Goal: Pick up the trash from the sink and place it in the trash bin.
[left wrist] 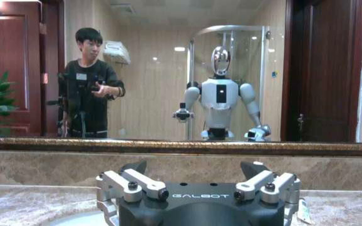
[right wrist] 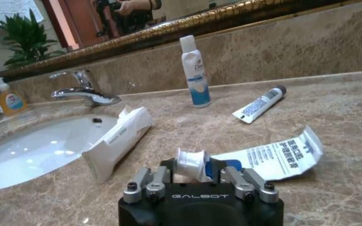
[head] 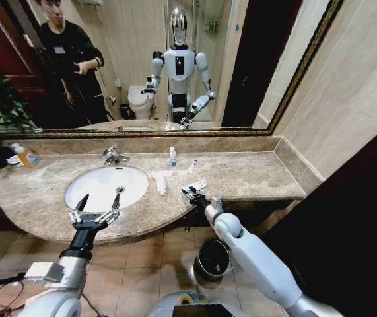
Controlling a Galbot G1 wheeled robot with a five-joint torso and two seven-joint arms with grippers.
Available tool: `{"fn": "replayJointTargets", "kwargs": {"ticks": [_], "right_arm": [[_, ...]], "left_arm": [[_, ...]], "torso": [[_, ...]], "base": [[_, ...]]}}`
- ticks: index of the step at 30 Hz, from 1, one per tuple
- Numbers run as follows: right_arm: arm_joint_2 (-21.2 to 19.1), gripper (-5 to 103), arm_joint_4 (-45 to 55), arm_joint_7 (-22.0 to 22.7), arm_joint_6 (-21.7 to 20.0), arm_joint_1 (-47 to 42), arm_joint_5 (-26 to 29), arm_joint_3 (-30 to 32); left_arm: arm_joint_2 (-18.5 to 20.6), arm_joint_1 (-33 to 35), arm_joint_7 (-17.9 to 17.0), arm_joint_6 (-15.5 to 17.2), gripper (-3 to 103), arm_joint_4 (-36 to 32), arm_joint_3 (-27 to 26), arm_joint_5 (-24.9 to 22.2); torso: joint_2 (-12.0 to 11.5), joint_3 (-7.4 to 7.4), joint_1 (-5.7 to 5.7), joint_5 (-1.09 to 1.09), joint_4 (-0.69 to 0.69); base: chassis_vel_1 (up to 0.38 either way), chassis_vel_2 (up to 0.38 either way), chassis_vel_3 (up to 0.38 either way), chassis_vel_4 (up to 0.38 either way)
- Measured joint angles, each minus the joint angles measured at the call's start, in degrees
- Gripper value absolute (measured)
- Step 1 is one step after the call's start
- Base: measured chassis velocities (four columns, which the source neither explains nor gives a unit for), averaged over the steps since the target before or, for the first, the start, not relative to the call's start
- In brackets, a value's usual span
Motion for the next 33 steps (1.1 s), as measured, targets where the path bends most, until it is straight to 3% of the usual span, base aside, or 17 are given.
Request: {"fn": "replayJointTargets", "kwargs": {"ticks": [8,22,33], "right_arm": [[-0.38,21,0.08,0.00,0.28,0.13,-0.16,-0.02],[-1.10,21,4.87,-0.32,0.63,-0.69,-0.91,1.41],[-6.57,21,16.93,-4.28,-1.96,-5.79,0.82,10.72]], "left_arm": [[0.00,0.00,0.00,0.00,100,0.00,0.00,0.00],[0.00,0.00,0.00,0.00,100,0.00,0.00,0.00],[0.00,0.00,0.00,0.00,100,0.00,0.00,0.00]], "torso": [[0.00,0.00,0.00,0.00,0.00],[0.00,0.00,0.00,0.00,0.00],[0.00,0.00,0.00,0.01,0.00]], "base": [[0.000,0.000,0.000,0.000],[0.000,0.000,0.000,0.000],[0.000,0.000,0.000,0.000]]}}
